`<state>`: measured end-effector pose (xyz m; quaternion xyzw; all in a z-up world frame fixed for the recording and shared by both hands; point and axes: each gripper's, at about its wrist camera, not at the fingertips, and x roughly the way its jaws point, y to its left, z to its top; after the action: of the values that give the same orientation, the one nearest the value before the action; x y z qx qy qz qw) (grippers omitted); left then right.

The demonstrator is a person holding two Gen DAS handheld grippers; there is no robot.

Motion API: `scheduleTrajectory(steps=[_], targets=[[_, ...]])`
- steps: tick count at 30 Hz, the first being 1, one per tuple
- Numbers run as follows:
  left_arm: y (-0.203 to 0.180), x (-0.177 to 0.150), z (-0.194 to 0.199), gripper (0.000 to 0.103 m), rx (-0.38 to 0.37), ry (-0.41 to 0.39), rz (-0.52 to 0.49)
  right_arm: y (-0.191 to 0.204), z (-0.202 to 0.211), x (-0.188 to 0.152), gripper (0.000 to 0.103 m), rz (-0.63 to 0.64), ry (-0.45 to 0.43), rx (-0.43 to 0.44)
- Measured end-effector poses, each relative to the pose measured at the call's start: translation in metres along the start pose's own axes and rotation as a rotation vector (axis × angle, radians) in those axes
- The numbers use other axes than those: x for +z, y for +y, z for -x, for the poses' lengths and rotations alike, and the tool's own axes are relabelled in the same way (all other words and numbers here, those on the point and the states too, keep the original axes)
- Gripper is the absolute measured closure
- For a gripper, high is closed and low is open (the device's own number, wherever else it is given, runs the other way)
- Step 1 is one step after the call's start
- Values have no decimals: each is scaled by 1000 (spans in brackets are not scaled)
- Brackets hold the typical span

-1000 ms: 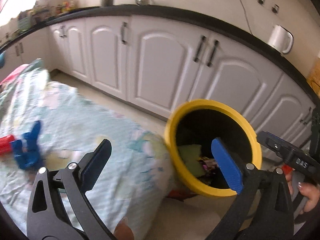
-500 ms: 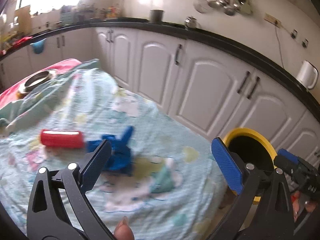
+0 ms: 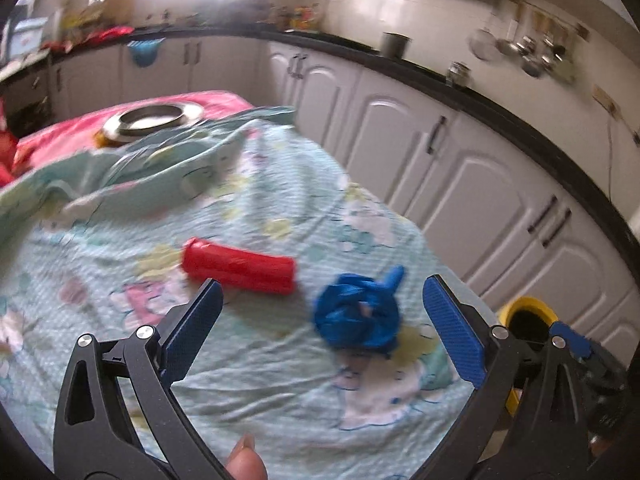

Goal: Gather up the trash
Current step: 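Move both tools back over the bed toward the red cylinder and blue glove, then grasp the red cylinder with the left tool while the right tool grasps the blue glove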

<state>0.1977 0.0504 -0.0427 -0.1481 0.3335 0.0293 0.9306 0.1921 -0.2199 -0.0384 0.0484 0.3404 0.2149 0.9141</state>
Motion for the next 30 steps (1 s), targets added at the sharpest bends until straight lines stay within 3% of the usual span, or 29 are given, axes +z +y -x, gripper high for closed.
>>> scheduleTrajectory(steps=[9,18,24,27,30], targets=[[60,6,-12,13,-36,50,230,45,-58,12,26,57,79,82],[80,7,-44,21,-101,134,401,73,-125,17,42,64,202,144],[83,11,-64,21,-64,152,459,79,-142,12,53,35,231,174],[80,16,-71,21,-32,153,459,84,-144,11,64,39,238,198],[78,19,-78,27,17,150,437,88,-143,8,70,58,243,205]])
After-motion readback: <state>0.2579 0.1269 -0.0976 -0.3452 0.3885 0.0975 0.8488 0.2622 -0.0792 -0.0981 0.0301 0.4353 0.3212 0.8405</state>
